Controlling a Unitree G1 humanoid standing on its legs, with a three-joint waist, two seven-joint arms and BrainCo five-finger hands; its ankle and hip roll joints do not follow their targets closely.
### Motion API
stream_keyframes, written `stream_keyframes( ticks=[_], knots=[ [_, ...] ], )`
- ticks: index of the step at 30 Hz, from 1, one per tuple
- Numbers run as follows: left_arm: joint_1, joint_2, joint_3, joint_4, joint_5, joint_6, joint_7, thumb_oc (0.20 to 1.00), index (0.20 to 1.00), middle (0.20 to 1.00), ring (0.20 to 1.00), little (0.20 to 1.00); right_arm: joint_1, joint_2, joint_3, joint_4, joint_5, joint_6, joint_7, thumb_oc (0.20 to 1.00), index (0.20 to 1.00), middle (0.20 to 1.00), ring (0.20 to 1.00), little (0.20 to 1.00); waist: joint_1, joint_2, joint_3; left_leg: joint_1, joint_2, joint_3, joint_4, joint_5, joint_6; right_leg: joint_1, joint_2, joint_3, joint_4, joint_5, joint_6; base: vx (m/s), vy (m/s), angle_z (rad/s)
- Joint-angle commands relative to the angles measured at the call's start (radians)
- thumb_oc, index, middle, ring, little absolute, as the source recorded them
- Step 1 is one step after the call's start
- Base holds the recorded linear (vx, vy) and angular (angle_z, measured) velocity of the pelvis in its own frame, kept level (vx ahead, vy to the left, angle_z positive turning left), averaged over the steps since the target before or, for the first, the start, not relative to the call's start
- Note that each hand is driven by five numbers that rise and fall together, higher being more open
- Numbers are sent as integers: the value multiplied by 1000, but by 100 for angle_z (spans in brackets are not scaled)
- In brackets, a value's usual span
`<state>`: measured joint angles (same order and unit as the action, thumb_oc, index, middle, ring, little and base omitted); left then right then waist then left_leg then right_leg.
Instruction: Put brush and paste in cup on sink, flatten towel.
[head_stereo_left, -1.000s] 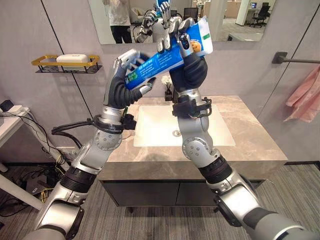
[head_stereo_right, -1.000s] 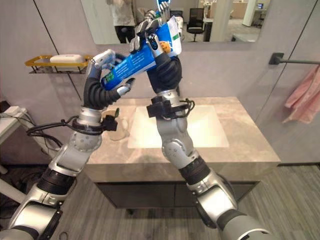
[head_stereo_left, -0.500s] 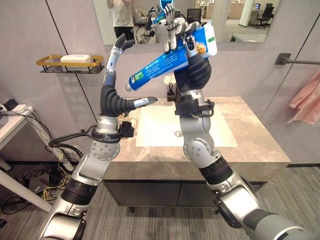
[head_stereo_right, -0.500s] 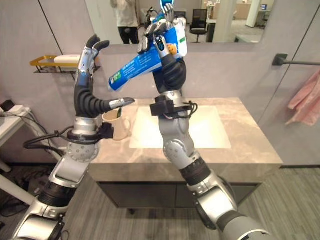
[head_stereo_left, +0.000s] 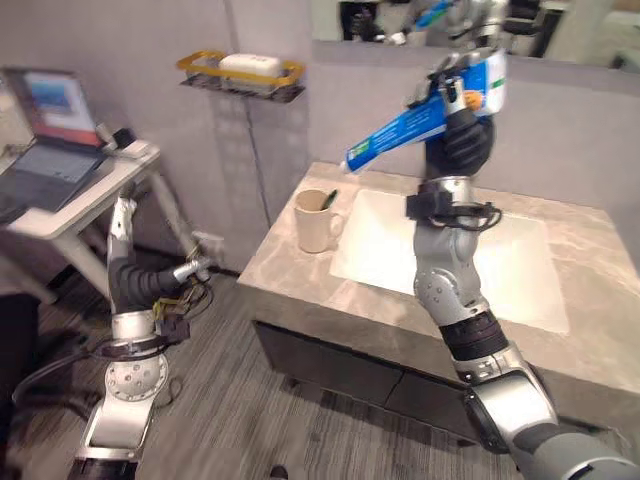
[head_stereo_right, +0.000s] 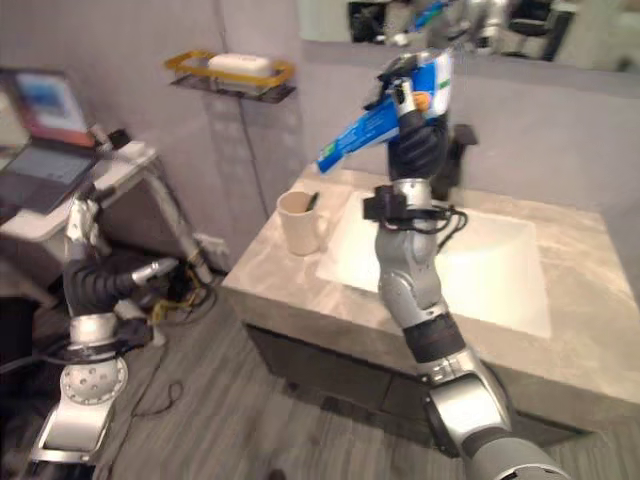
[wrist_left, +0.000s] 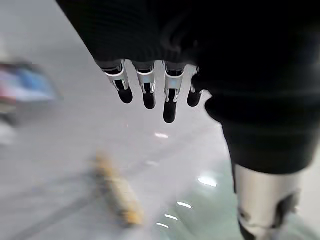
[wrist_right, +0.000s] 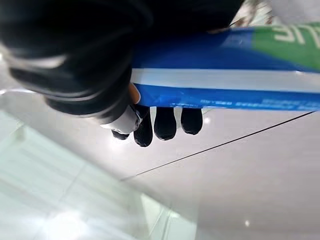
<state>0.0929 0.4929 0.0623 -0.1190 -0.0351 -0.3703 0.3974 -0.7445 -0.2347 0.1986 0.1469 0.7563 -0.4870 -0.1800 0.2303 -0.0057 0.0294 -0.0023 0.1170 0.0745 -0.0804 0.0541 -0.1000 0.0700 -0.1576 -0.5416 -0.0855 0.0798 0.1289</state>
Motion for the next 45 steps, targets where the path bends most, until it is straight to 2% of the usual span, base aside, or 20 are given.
stream_keyframes(
  ticks=[1,2,3,6,13,21,28,34,45],
  knots=[
    [-35,74,-19,4,-75,-25,-62,1000,1000,1000,1000,1000,-130,-31,-36,10,-47,-33,-19,200,200,200,200,200,3,-77,-12,-59,24,-12,-7,50,-22,48,-145,38,11,56,76,-6,13,34],
    [-35,74,-19,4,-75,-25,-62,1000,1000,1000,1000,1000,-130,-31,-36,10,-47,-33,-19,200,200,200,200,200,3,-77,-12,-59,24,-12,-7,50,-22,48,-145,38,11,56,76,24,14,31],
    [-13,69,-39,96,-103,-11,-83,1000,1000,1000,1000,1000,-141,-51,-42,38,-49,-31,-29,200,200,200,200,200,19,-83,-7,-67,20,-22,-7,48,-23,50,-144,29,10,56,79,27,12,21],
    [7,53,-57,209,-164,15,-115,1000,1000,1000,1000,1000,-166,-97,-41,80,-51,-22,-38,200,200,200,200,200,37,-95,-4,-87,12,-42,-7,52,-21,50,-145,7,9,61,83,34,20,16],
    [45,-2,-121,381,-298,92,-209,1000,1000,1000,1000,1000,-209,-146,-4,127,-35,16,-20,200,200,200,200,200,41,-108,9,-107,-4,-52,-7,57,-10,39,-152,-3,10,78,89,12,31,11],
    [67,-17,-171,405,-303,121,-255,1000,1000,1000,1000,1000,-256,-154,34,161,-73,46,-43,200,200,200,200,200,28,-123,13,-109,-16,-44,-7,48,0,25,-160,12,9,89,95,9,16,0],
    [47,-13,-193,418,-252,111,-231,1000,1000,1000,1000,1000,-273,-141,37,198,-97,51,-77,200,200,200,200,200,24,-134,14,-115,-22,-44,-7,45,2,20,-164,13,10,93,99,0,0,0],
    [53,-4,-190,422,-233,106,-224,1000,1000,1000,1000,1000,-308,-157,74,219,-151,68,-82,200,200,200,200,200,25,-139,16,-114,-20,-45,-7,45,2,17,-162,16,9,94,98,0,0,0],
    [43,-2,-153,465,-210,108,-182,1000,1000,1000,1000,1000,-311,-140,93,251,-146,76,-86,200,200,200,200,200,23,-149,23,-113,-15,-46,-7,48,-3,19,-156,15,10,91,94,0,0,0]
  ],
)
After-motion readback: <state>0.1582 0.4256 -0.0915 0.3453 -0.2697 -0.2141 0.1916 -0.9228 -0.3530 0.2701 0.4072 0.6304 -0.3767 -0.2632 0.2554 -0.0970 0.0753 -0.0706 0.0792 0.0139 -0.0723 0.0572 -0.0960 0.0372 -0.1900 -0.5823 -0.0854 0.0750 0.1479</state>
